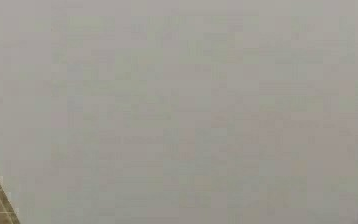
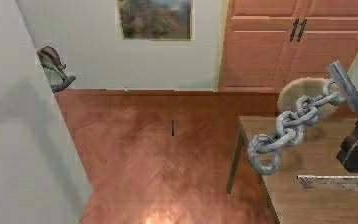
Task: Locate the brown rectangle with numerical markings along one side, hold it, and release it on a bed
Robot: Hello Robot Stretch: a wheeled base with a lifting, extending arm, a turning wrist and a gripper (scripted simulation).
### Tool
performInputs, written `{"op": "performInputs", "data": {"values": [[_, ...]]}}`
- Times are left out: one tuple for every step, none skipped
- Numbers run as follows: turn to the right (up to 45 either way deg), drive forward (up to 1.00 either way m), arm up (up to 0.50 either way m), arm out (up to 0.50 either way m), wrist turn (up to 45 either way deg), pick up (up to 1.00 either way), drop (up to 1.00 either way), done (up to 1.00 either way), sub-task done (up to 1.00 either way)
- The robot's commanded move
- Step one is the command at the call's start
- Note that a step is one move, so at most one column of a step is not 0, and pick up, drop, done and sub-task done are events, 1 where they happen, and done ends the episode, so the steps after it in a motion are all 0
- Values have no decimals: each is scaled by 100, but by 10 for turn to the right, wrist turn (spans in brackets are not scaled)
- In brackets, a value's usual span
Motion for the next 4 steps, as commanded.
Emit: {"op": "performInputs", "data": {"values": [[360,0,0,0,0,0,0,0,0],[0,20,0,0,0,0,0,0,0],[240,0,0,0,0,0,0,0,0],[0,0,50,0,0,0,0,0,0]]}}
